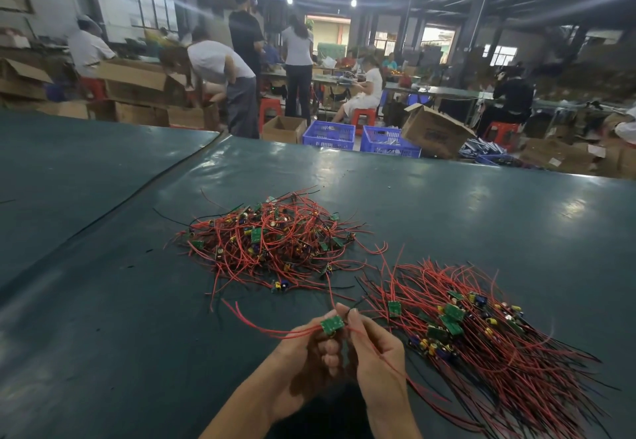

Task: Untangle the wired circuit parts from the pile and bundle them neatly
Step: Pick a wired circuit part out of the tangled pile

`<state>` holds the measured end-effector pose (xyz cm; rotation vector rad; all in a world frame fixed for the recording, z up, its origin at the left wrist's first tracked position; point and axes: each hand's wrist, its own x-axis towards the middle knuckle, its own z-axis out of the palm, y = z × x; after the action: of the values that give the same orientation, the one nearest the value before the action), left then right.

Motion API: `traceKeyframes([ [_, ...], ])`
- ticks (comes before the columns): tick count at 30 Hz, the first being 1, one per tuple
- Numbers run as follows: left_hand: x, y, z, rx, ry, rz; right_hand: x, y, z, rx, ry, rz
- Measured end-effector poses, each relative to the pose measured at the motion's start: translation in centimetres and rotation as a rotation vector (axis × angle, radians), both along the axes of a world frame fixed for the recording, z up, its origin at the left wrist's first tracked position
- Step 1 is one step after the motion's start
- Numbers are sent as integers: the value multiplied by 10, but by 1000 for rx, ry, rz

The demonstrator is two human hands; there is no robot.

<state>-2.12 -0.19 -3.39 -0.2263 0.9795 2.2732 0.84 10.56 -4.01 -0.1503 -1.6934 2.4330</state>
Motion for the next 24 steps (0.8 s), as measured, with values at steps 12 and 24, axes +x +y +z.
traceKeyframes([
  [12,-9,-7,-12,-77,-7,137,5,2,2,239,119,95],
  [24,-7,-4,-15,-178,63,-5,0,0,2,131,49,-121],
])
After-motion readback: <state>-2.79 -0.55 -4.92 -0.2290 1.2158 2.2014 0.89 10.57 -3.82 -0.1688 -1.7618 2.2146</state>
